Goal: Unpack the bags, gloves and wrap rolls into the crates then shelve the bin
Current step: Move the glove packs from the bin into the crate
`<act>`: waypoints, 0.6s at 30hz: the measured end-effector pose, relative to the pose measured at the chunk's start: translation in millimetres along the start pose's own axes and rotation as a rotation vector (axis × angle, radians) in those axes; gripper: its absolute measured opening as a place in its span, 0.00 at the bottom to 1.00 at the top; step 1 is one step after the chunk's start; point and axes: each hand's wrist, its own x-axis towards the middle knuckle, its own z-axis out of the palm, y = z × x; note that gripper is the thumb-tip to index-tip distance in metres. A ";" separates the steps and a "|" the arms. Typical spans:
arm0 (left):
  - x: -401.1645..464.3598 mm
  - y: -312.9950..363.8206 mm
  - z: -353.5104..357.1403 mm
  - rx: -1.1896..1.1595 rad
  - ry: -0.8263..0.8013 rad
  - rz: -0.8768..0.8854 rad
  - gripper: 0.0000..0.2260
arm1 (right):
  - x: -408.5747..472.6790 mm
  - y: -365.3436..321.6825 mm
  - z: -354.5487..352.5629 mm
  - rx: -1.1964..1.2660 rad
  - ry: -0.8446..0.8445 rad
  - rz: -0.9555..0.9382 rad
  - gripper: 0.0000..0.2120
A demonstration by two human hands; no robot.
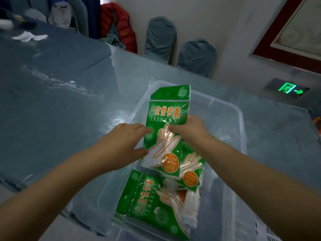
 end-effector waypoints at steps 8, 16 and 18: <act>96.0 43.6 2.8 0.202 -0.293 0.060 0.23 | -14.6 -0.2 -110.5 -0.019 0.654 -0.272 0.08; 133.7 73.6 103.4 0.082 -0.570 -0.053 0.20 | -10.9 57.2 -120.7 0.331 0.740 -0.148 0.06; 132.4 72.2 126.8 -0.121 -0.487 -0.181 0.18 | -7.5 62.1 -121.6 0.362 0.738 -0.147 0.04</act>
